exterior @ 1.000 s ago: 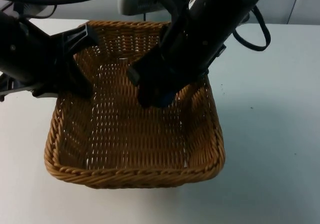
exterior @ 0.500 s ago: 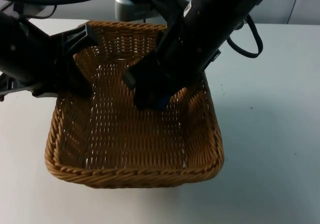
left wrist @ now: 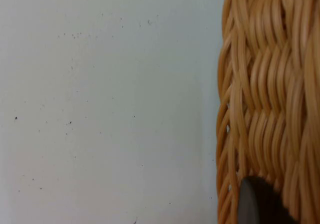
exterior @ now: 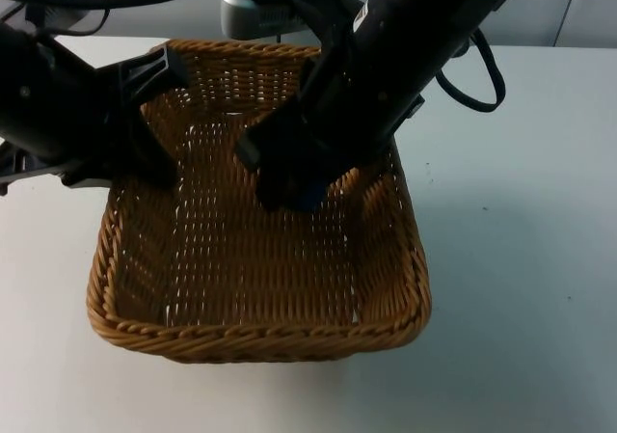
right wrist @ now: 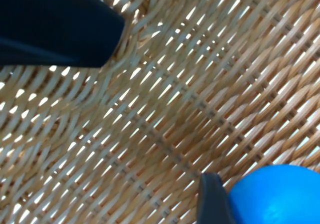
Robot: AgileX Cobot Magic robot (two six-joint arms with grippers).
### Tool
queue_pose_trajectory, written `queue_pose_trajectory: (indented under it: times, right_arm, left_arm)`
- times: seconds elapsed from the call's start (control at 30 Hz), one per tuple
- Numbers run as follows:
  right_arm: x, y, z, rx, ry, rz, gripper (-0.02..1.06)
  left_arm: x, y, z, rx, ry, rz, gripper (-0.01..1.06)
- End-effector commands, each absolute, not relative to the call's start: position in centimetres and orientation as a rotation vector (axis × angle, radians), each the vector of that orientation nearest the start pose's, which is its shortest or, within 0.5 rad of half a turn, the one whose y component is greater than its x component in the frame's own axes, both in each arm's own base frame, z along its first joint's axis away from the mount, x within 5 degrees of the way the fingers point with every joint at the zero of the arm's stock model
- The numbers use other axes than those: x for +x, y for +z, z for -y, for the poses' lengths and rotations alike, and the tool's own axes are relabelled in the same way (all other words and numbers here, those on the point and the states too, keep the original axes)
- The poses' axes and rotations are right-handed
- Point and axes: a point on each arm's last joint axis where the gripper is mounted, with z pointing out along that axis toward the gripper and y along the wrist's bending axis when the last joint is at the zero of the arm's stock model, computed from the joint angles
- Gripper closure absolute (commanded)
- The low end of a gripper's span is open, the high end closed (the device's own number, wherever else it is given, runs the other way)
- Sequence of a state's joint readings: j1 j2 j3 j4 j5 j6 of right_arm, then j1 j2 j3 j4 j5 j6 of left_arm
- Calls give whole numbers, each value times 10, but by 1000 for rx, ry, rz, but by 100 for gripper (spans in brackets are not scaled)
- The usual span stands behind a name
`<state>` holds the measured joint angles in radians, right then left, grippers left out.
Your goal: Pick up the basket with the left hand and place the ball into the basket with the right hand.
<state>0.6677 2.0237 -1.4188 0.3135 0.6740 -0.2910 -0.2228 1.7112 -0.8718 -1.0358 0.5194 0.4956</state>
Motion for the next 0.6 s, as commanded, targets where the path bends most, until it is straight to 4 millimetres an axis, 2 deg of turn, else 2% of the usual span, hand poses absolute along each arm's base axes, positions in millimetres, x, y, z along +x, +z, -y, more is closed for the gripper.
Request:
queue_pose_trajectory:
  times: [0.0, 0.17, 0.3, 0.37, 0.57]
  right_arm:
    - [321, 174, -277, -1027, 433, -2573, 57]
    - [321, 174, -277, -1027, 433, -2573, 54]
    - [321, 174, -277, -1024, 434, -2575, 27]
    - [321, 174, -277, -1024, 434, -2575, 23]
    - [321, 174, -277, -1024, 434, -2575, 23]
  left_arm:
    - [301, 177, 109, -208, -850, -2654, 105]
    - [301, 177, 109, -208, -850, -2654, 105]
    - [301, 177, 109, -208, -850, -2654, 105]
    - [301, 177, 109, -208, -850, -2654, 105]
    - [301, 177, 109, -210, -848, -2653, 105]
